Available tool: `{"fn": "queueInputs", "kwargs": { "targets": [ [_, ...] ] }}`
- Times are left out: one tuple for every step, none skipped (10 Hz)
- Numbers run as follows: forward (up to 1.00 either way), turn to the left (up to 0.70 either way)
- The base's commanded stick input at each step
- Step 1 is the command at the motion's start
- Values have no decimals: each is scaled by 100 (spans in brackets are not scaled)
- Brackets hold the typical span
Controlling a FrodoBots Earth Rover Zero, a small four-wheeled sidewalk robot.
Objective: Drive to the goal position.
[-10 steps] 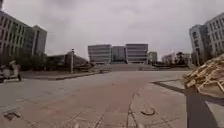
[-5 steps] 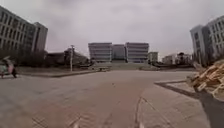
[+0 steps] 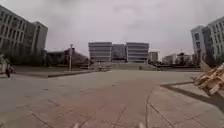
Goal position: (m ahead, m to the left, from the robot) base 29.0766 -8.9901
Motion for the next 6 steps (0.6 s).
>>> {"fn": "queueInputs", "kwargs": {
  "targets": [
    [85,0],
    [85,0],
    [85,0],
    [85,0],
    [85,0],
    [85,0]
  ]
}}
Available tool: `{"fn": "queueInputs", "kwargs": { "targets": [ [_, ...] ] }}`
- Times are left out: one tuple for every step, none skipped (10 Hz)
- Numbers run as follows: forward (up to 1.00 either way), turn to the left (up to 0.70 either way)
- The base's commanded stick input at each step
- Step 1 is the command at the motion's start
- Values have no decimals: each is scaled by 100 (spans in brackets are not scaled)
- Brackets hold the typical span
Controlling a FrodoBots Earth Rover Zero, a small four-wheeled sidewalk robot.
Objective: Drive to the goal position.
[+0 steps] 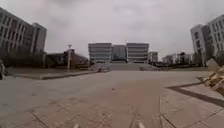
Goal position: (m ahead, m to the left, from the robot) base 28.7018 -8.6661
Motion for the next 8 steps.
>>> {"fn": "queueInputs", "kwargs": {
  "targets": [
    [85,0],
    [85,0],
    [85,0],
    [85,0],
    [85,-3],
    [85,-6],
    [85,-17],
    [85,-30]
  ]
}}
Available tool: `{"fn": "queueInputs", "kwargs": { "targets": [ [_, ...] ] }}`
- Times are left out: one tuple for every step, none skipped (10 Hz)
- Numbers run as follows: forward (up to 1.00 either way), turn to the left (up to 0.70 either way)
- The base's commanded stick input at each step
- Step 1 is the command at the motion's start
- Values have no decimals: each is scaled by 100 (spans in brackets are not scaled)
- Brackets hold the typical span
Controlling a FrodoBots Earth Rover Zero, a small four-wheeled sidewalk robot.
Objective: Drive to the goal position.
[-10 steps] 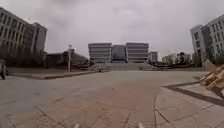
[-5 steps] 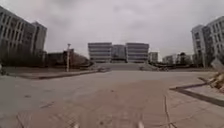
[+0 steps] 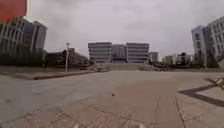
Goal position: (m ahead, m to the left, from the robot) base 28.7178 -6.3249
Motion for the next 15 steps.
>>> {"fn": "queueInputs", "kwargs": {
  "targets": [
    [85,-34],
    [85,-34],
    [85,-34],
    [85,-34],
    [85,-11],
    [85,0],
    [85,0],
    [85,0],
    [85,0],
    [85,0],
    [85,0],
    [85,0],
    [85,0],
    [85,0],
    [85,0]
  ]
}}
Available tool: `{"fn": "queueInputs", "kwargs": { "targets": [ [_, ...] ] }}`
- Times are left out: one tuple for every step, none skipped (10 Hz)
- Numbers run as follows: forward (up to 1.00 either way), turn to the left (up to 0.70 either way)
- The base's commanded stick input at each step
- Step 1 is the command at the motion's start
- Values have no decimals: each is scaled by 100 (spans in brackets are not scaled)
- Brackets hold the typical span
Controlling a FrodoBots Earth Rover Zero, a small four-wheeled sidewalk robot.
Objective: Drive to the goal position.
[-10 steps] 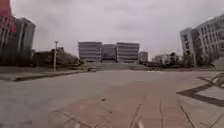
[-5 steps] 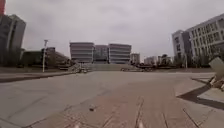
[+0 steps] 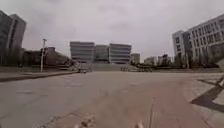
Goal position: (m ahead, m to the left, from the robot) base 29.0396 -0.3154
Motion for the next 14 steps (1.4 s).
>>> {"fn": "queueInputs", "kwargs": {
  "targets": [
    [85,0],
    [85,0],
    [85,0],
    [85,0],
    [85,0],
    [85,0],
    [85,0],
    [85,0],
    [85,0],
    [85,0],
    [85,0],
    [85,0],
    [85,0],
    [85,0]
  ]
}}
